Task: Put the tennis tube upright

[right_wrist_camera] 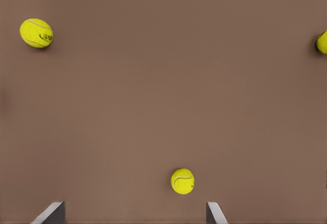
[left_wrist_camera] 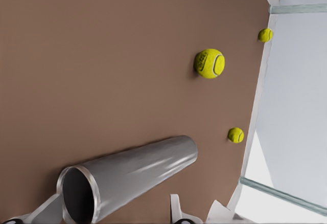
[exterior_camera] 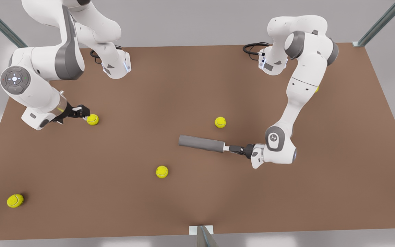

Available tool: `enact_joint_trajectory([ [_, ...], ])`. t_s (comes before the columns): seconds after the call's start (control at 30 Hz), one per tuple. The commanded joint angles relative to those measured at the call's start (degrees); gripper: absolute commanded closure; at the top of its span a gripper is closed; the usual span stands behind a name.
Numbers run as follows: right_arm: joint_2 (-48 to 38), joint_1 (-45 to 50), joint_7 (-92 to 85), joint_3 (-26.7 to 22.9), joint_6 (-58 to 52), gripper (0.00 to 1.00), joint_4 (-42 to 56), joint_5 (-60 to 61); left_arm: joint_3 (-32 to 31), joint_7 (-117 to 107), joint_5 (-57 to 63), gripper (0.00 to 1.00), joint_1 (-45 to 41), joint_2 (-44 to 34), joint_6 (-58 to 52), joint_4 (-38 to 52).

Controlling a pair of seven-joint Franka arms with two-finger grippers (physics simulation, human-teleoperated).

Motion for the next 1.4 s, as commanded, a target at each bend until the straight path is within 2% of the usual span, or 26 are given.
enact_joint_trajectory([
  [0.0, 0.0, 0.02, 0.06, -0.01, 0.07, 0.0, 0.01, 0.0, 0.06, 0.56, -0.01, 0.01, 0.08, 0.0, -0.08, -0.21],
  [0.97, 0.88, 0.2, -0.11, -0.01, 0.42, 0.0, -0.34, -0.18, -1.96, 3.81, -4.05, 0.03, -3.96, 3.26, 6.25, -1.01],
  [1.0, 0.88, 0.2, -0.2, 0.0, 0.51, 0.0, -0.34, -0.18, -1.96, 3.81, -4.66, 0.14, -3.96, 3.26, 6.25, -1.01],
  [1.03, 0.96, 0.2, -0.2, -0.01, 0.51, 0.0, -0.34, -0.18, -1.96, 3.81, -4.75, 0.34, -3.96, 3.26, 6.25, -1.01],
  [1.07, 0.96, 0.11, -0.2, -0.01, 0.51, 0.0, -0.34, -0.18, -1.96, 3.81, -4.75, 0.47, -3.88, 3.26, 6.25, -0.92],
  [1.17, 1.31, 0.11, -0.38, -0.01, 0.51, 0.0, -0.08, -0.18, -2.05, 3.81, -4.84, 0.72, -3.7, 3.17, 6.25, -0.92],
  [1.3, 1.4, 0.29, -0.38, -0.01, 0.6, 0.0, 0.01, -0.26, -2.05, 2.5, -5.54, 0.74, -3.17, 2.82, 5.2, 0.75],
  [1.37, 1.4, 0.38, -0.38, -0.01, 0.6, 0.0, -0.08, -0.26, -2.05, 1.71, -6.69, 0.7, -3.17, 2.55, 4.23, 1.19],
])
